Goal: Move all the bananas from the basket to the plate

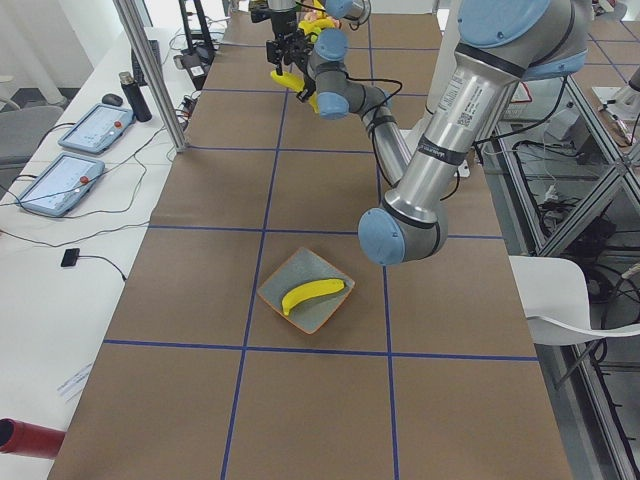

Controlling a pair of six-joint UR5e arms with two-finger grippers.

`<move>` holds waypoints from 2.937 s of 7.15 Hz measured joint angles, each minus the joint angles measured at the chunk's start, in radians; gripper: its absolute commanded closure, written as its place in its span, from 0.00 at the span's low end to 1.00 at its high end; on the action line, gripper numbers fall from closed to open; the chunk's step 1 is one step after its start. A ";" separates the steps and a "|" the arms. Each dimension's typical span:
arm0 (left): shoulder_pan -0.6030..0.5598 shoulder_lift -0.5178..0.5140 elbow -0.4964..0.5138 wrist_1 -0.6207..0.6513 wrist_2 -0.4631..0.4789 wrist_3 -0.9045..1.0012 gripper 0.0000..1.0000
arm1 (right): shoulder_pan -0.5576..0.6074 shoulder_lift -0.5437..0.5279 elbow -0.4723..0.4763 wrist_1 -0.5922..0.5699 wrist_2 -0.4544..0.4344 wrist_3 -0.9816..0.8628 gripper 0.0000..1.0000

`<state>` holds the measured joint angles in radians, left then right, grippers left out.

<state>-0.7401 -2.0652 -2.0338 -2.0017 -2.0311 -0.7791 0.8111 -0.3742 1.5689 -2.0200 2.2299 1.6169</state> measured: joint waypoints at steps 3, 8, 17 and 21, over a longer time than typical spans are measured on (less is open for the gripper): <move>-0.003 0.165 -0.076 0.015 -0.005 -0.032 1.00 | 0.085 -0.138 0.109 0.000 0.001 -0.151 0.00; -0.010 0.375 -0.186 0.118 -0.057 -0.565 1.00 | 0.310 -0.448 0.165 0.001 -0.001 -0.703 0.00; -0.200 0.611 -0.169 0.288 -0.096 -0.354 1.00 | 0.705 -0.743 0.077 0.014 -0.058 -1.743 0.00; -0.241 0.653 0.031 0.115 -0.096 -0.171 1.00 | 0.775 -0.766 0.034 0.015 -0.058 -1.898 0.00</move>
<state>-0.9810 -1.4119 -2.0033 -1.8867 -2.1272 -0.9504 1.5859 -1.1404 1.6027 -2.0050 2.1721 -0.2811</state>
